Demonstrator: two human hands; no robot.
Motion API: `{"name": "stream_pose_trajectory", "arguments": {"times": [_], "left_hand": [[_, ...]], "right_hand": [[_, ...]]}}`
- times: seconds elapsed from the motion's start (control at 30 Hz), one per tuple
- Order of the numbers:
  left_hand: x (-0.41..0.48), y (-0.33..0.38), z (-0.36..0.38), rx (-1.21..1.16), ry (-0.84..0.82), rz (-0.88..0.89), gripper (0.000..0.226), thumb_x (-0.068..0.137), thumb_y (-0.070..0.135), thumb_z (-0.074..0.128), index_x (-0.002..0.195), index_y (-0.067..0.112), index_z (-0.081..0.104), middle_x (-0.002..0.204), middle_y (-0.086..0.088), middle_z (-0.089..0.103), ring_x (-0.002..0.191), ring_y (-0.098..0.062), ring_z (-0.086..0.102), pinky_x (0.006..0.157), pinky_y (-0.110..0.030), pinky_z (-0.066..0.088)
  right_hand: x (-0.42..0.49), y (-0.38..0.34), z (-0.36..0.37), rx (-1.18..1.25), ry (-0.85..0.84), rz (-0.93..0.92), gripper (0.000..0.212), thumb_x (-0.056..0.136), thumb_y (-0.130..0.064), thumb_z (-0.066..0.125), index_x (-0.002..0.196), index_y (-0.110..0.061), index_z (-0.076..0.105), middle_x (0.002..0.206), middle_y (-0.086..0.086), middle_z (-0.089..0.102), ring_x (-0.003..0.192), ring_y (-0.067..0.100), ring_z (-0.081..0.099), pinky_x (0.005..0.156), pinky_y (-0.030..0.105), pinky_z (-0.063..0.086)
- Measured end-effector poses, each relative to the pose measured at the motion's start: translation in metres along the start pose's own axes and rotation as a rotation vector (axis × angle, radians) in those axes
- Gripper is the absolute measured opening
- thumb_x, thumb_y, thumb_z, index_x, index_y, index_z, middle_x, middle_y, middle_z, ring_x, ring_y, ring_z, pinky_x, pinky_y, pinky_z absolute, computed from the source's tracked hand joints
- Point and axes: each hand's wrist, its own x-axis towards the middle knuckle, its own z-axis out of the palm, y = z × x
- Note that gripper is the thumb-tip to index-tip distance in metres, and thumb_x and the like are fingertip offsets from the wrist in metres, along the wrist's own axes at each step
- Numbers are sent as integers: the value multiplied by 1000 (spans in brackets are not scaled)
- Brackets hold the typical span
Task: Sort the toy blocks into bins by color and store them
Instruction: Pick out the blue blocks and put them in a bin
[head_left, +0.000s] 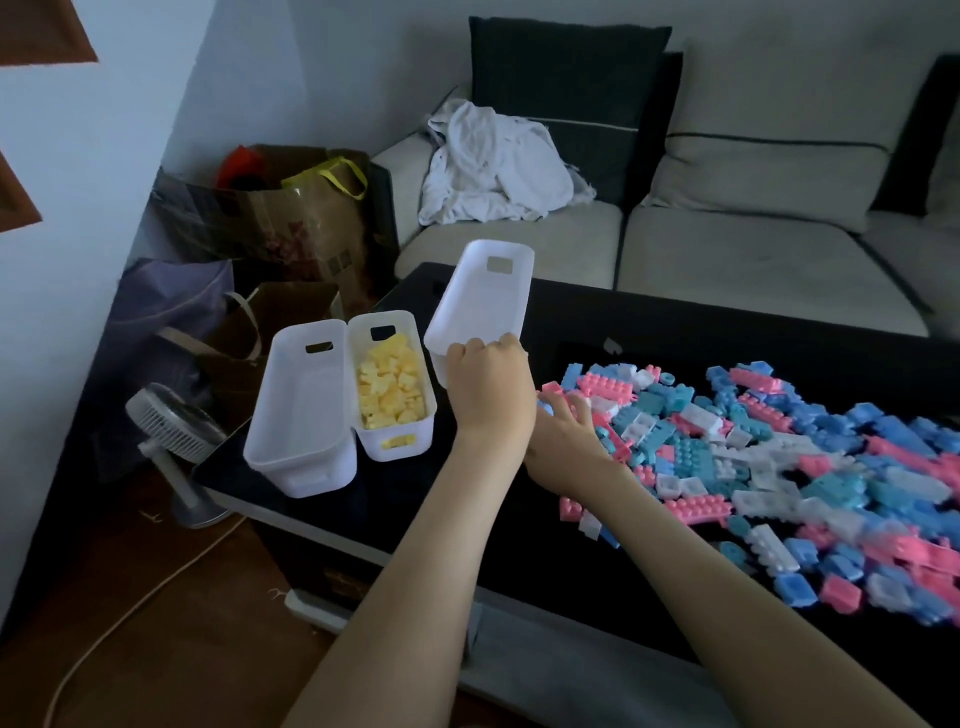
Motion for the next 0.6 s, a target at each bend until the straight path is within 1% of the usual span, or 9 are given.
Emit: {"name": "stream_pose_trajectory", "arguments": {"times": [0.1, 0.2, 0.33, 0.43, 0.5, 0.6], "left_hand": [[-4, 0, 3, 28, -64, 16, 19, 99, 18, 43, 99, 7, 59, 87, -7, 65, 86, -24, 59, 78, -31, 38], [-6, 1, 4, 26, -84, 22, 20, 99, 19, 43, 98, 7, 60, 89, -9, 66, 86, -25, 60, 78, -31, 37], [-8, 2, 6, -15, -67, 10, 28, 101, 25, 39, 97, 8, 61, 86, -8, 66, 83, -24, 60, 71, -28, 27], [-7, 0, 7, -29, -41, -15, 31, 102, 28, 37, 97, 8, 61, 84, -8, 67, 81, -24, 61, 70, -28, 25], [-6, -2, 7, -11, -39, -24, 31, 102, 28, 36, 97, 8, 60, 84, -7, 66, 80, -23, 60, 69, -27, 26], [-5, -5, 10, 10, -58, -35, 27, 101, 26, 38, 97, 9, 59, 85, -7, 66, 81, -23, 60, 69, -28, 26]], "right_hand": [[-10, 18, 0, 9, -17, 32, 44, 90, -16, 37, 133, -24, 42, 142, -1, 39, 138, 30, 18, 112, 52, 7], [-19, 32, -4, 9, -8, 66, 42, 93, -20, 35, 133, -26, 45, 140, -2, 43, 137, 29, 22, 113, 49, 9], [-25, 37, -8, 33, -28, 99, 41, 96, -27, 34, 135, -25, 44, 142, 0, 41, 139, 27, 19, 113, 48, 4], [-18, 31, -13, 109, 12, 78, 39, 96, -31, 35, 134, -24, 44, 144, 1, 36, 139, 23, 16, 113, 48, 4], [-5, 25, -16, 175, 26, 47, 41, 96, -30, 36, 135, -23, 42, 145, 2, 34, 140, 22, 16, 114, 45, 7], [19, 17, -19, 217, -32, 37, 47, 95, -25, 35, 142, -20, 32, 150, 4, 27, 142, 23, 12, 114, 42, 9]]}}
